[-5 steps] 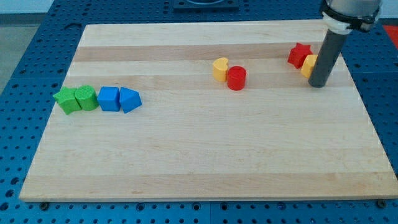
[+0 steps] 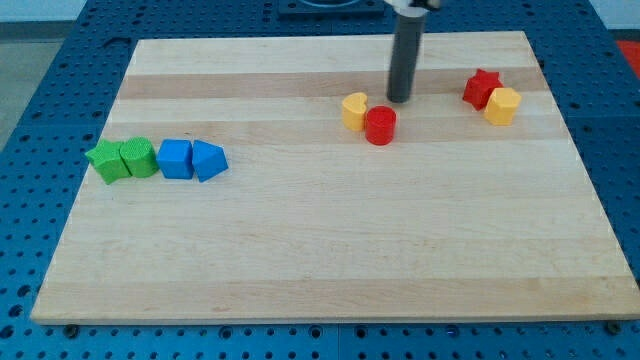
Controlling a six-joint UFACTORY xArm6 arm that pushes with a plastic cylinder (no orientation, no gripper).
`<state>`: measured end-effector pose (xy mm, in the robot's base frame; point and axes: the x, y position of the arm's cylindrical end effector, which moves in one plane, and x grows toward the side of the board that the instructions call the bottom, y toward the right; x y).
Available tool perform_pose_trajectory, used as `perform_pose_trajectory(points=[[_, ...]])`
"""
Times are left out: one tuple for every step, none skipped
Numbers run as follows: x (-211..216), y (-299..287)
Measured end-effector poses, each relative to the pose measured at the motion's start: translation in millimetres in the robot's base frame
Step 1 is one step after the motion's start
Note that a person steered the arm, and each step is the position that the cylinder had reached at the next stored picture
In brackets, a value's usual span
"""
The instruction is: Move red circle below the yellow hexagon
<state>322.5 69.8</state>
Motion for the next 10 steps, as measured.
perform_pose_trajectory(points=[[4.8, -42.1], [28.4, -39.5], [53.9, -2.7], [83.1, 29.5], [87.9, 33.0], [87.9, 9.3], [103.5, -4.3], [119.8, 3.1], [121.3, 43.3], [121.3, 76.3]])
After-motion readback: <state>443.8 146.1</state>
